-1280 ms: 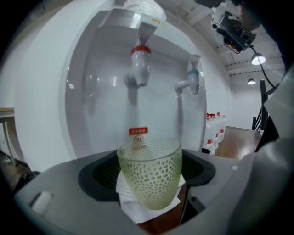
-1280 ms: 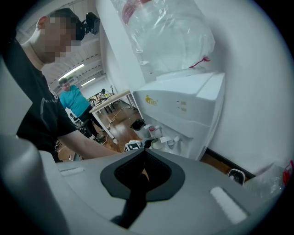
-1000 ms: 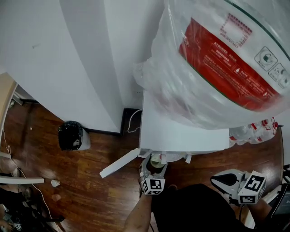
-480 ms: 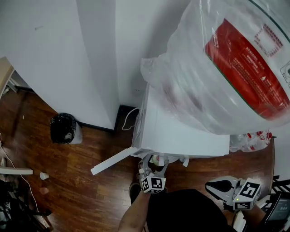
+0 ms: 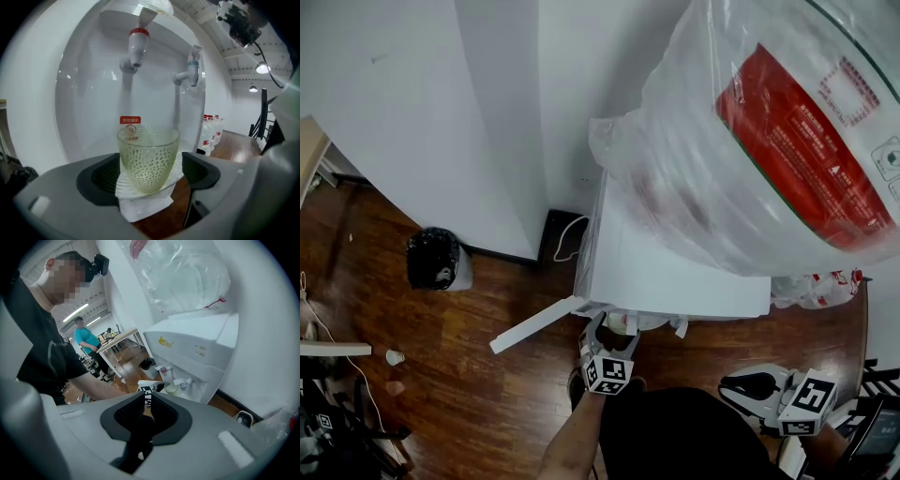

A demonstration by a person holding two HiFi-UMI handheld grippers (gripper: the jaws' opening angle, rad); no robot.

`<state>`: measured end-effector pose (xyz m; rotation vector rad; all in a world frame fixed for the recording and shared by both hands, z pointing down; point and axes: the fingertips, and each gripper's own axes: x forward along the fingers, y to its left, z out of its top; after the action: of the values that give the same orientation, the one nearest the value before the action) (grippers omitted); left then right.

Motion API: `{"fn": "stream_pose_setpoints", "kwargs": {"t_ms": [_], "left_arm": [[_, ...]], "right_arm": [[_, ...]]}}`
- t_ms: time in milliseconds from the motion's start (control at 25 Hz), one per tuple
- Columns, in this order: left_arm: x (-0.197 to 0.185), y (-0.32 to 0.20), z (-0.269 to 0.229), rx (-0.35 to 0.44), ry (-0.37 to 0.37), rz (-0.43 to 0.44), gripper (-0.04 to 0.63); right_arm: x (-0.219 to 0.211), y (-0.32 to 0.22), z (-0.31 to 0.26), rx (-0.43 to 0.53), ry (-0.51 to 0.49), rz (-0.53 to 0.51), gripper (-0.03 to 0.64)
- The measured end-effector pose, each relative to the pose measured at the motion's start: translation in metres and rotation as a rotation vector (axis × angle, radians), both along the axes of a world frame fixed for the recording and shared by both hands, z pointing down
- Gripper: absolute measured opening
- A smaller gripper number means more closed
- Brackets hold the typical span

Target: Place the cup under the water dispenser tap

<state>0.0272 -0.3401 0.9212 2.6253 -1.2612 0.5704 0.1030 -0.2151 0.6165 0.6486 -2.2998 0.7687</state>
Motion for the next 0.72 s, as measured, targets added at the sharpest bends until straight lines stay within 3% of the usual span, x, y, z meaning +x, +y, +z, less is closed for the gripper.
{"fn": "stream_pose_setpoints", "kwargs": {"t_ms": [200,360,480,640,720], "left_arm": [[-0.031,0.022,-0.043,-0.043,0.043,-0.113,0.397],[-0.061,0.058,-0.120,-0.016,0.104,-0.171,0.310],[-0.072,0.079,-0.180,0.007,0.127,-0.177,0.306],[-0.079,0.094,-0.255,0.101,0.107,-0.135,0.180],[-0.081,0.102,-0.291,0.145,0.087,-0.112,0.083]], "right_arm": [[-0.006,0.003,-0.030,-0.013,-0.020,0.030,0.044],[-0.019,0.004,-0.074,0.030,-0.086,0.039,0.043],[-0.024,0.006,-0.111,0.070,-0.131,0.059,0.043],[-0.029,0.009,-0.146,0.116,-0.184,0.088,0.038],[-0.028,0.009,-0.159,0.141,-0.203,0.111,0.031]]}}
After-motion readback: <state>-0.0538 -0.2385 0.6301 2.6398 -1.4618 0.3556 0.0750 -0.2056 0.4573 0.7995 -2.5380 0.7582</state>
